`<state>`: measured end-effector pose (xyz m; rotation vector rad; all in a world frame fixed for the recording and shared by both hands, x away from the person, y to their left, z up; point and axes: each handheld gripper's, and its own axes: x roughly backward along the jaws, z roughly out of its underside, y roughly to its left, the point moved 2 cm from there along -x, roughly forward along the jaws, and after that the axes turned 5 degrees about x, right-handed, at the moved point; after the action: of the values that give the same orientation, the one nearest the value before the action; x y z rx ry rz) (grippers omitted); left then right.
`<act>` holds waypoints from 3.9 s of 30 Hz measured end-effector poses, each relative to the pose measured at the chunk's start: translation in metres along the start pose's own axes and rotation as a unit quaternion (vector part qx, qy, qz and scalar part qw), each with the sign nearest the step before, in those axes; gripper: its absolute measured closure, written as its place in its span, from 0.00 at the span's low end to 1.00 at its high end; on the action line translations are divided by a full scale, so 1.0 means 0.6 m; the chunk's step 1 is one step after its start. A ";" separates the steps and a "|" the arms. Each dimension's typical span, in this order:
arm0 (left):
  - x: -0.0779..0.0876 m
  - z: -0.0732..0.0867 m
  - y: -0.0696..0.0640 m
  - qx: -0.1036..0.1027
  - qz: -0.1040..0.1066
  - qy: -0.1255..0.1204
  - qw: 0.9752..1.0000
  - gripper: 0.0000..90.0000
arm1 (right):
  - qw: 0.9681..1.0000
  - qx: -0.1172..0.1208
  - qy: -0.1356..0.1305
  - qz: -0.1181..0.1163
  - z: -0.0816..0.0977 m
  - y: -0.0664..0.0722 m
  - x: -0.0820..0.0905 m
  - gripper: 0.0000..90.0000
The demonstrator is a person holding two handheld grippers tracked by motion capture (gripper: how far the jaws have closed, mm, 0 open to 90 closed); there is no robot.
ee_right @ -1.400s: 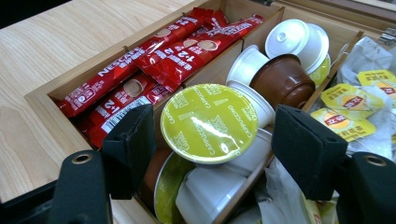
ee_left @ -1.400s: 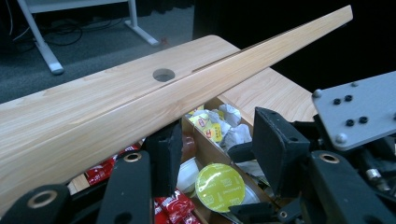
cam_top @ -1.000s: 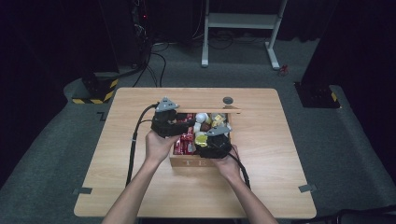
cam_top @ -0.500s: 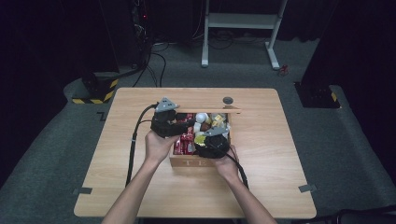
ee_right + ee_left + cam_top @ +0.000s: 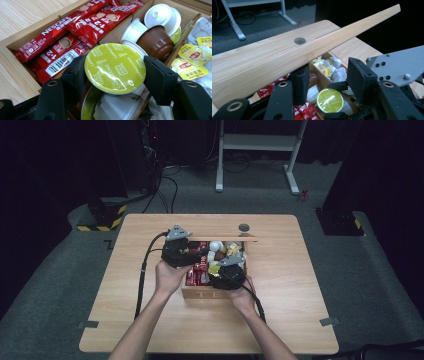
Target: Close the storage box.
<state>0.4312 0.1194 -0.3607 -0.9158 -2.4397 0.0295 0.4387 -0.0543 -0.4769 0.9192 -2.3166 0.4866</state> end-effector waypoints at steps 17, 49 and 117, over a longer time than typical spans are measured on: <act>0.000 0.001 -0.001 0.001 0.000 0.001 1.000 0.59 | 0.999 -0.014 -0.032 -0.001 -0.004 -0.010 0.026 0.42; -0.001 0.002 -0.002 -0.003 -0.002 -0.002 1.000 0.57 | 0.998 -0.043 -0.051 -0.009 0.008 -0.040 0.067 0.42; 0.006 0.020 -0.001 0.006 0.025 -0.008 1.000 0.58 | 0.990 -0.107 -0.085 0.029 0.049 -0.152 0.161 0.43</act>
<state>0.4230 0.1230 -0.3690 -0.9749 -2.4285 0.0683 0.4353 -0.1806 -0.4263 0.8200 -2.4967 0.1834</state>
